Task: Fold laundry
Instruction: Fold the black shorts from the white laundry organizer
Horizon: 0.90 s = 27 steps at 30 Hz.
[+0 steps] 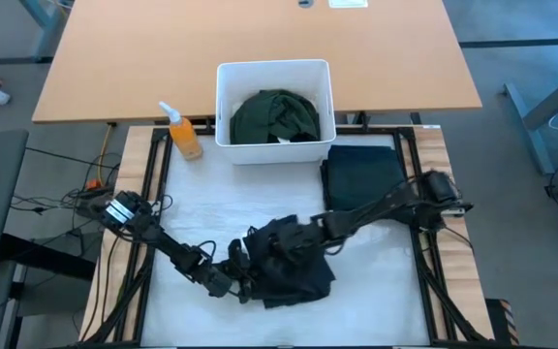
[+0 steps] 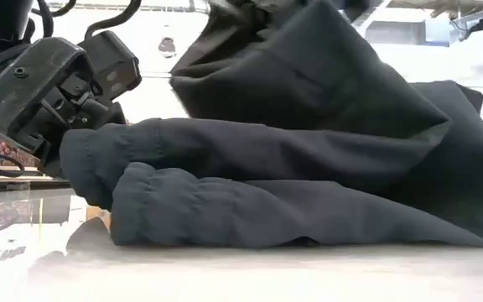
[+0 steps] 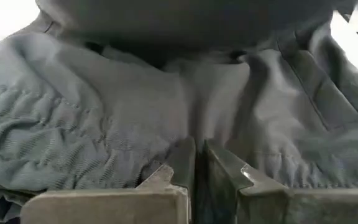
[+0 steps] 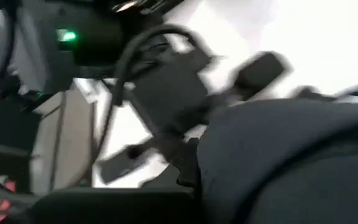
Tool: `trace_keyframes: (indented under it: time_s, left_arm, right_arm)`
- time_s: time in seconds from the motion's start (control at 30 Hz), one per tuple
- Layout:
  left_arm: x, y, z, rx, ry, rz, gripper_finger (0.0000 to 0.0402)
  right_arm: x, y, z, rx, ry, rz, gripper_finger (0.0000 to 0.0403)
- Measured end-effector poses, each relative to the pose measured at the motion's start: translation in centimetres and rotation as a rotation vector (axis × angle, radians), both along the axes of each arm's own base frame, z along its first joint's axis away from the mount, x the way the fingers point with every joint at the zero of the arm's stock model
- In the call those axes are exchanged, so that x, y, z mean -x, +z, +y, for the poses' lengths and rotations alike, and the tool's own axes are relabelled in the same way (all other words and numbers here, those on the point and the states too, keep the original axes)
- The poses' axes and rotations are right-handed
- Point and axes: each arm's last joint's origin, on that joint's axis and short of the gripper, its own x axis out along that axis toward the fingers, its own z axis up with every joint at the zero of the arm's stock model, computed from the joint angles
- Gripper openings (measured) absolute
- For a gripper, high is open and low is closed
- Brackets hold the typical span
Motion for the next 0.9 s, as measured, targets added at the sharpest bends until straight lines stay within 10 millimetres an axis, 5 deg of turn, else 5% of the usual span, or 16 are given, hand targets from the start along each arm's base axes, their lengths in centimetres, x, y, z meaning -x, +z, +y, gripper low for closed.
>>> trace_keyframes:
  time_s: [0.17, 0.33, 0.67, 0.9]
  left_arm:
    - [0.3, 0.1, -0.2, -0.024, -0.022, 0.006, 0.0007]
    - [0.6, 0.0, -0.6, -0.031, -0.034, 0.008, 0.0004]
    - [1.0, 0.3, -1.0, -0.04, -0.033, -0.004, 0.0004]
    - [0.9, 0.6, -1.1, -0.025, -0.029, -0.013, 0.0004]
  right_arm:
    - [-2.2, 0.0, 1.3, 0.024, 0.086, 0.098, 0.0052]
    - [-2.0, 0.5, 1.1, 0.139, 0.093, 0.291, 0.0056]
    - [-1.2, 0.6, 1.2, 0.174, 0.107, 0.362, 0.0058]
    - [-0.9, 1.0, 1.1, 0.187, 0.112, 0.417, 0.0123]
